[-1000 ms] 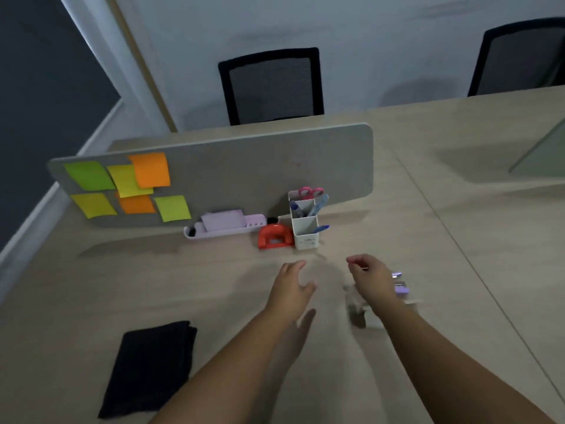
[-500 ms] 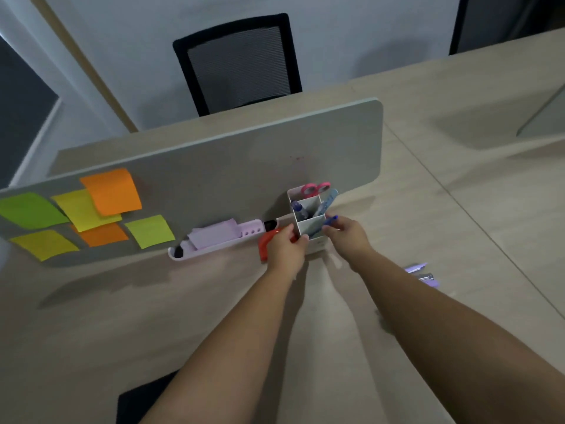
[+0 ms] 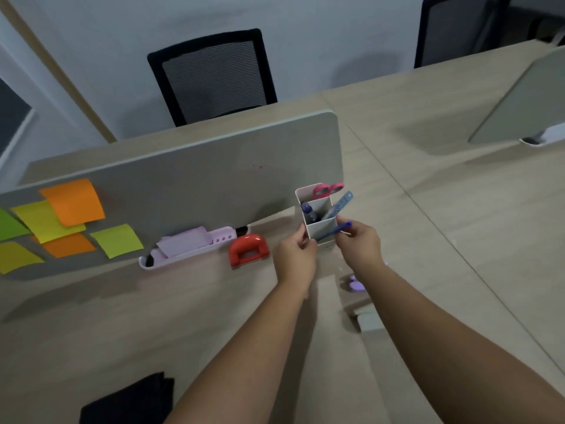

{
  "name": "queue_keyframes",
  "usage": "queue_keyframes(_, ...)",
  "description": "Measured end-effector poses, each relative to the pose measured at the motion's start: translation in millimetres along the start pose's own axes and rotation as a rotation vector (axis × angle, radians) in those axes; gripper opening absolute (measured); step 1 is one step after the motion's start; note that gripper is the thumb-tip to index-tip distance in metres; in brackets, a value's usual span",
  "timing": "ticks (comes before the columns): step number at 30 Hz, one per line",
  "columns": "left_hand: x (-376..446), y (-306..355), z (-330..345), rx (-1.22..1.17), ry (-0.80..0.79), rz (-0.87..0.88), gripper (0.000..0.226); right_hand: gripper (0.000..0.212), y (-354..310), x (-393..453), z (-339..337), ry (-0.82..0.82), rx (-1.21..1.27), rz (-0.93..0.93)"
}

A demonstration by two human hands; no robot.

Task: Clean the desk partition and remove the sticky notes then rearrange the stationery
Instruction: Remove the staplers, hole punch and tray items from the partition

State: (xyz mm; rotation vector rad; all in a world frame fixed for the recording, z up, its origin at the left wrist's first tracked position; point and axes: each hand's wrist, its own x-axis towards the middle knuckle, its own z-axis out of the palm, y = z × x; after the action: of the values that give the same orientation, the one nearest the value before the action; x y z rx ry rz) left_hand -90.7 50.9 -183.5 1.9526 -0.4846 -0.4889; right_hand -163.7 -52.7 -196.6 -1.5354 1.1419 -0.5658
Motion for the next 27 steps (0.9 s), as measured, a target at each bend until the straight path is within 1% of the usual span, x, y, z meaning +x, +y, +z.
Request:
queue_keyframes(5,-40.5,40.5,63.9,-0.085,-0.047,0.031,0.047,0.040,5.0,1.2,-92.1,0.061,0.033,0.013)
queue_keyframes(8,-63.5,47.7,107.1,-0.162,-0.114,-0.019,0.047,0.040,23.5,-2.8,-139.2,0.107,0.014,0.053)
queue_keyframes(12,-84.5,50.2,151.7,-0.036,-0.151,0.027,0.050,0.039,55.3,-7.1,-184.1,0.142,-0.039,0.089)
queue_keyframes(15,-96.0,45.7,175.2,-0.014,-0.180,-0.003,0.050,0.038,70.9,-6.0,-203.5,0.124,-0.031,0.129)
queue_keyframes(18,-102.3,38.6,185.8,-0.009,-0.192,-0.049,0.051,0.038,80.3,-5.5,-208.9,0.085,-0.031,0.162)
queue_keyframes(23,-106.9,34.5,191.3,-0.017,-0.160,-0.065,0.051,0.038,90.6,-7.6,-212.0,0.060,0.012,0.162)
queue_keyframes(25,-107.1,33.9,190.9,-0.028,-0.160,-0.072,0.050,0.042,88.4,-11.1,-212.0,0.067,0.032,0.160)
queue_keyframes(27,-105.8,34.1,183.6,-0.052,-0.173,-0.079,0.048,0.054,85.1,-21.0,-210.5,0.117,0.101,0.173)
